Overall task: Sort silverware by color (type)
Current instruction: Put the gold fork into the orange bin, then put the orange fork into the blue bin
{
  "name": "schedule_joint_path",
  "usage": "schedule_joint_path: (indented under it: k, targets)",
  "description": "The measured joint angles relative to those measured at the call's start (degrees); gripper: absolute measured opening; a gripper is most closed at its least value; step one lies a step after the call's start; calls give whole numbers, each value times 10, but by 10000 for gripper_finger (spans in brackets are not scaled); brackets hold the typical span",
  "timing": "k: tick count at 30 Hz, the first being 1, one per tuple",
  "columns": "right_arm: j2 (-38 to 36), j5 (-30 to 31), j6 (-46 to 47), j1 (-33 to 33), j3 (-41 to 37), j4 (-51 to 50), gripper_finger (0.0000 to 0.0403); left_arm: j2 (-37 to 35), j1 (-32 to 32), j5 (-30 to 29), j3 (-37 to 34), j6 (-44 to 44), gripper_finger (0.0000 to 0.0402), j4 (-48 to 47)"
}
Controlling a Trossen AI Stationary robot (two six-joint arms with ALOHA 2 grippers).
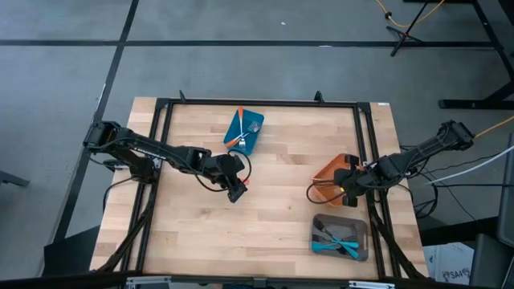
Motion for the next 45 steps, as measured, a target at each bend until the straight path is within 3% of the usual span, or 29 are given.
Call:
schedule_joint_path:
  k: [14, 28, 36, 45]
  targets:
    - [0, 12, 8, 0, 0, -1, 5, 0, 0, 0, 0, 0, 84, 0]
    - [0, 13, 8, 0, 0, -1, 91, 0, 0, -1, 0, 1, 84, 0]
    - [0, 12, 8, 0, 0, -1, 91, 0, 0, -31, 0, 148, 84, -18]
    - [0, 12, 8, 0, 0, 0, 90, 0, 0, -121, 0, 285, 84, -159]
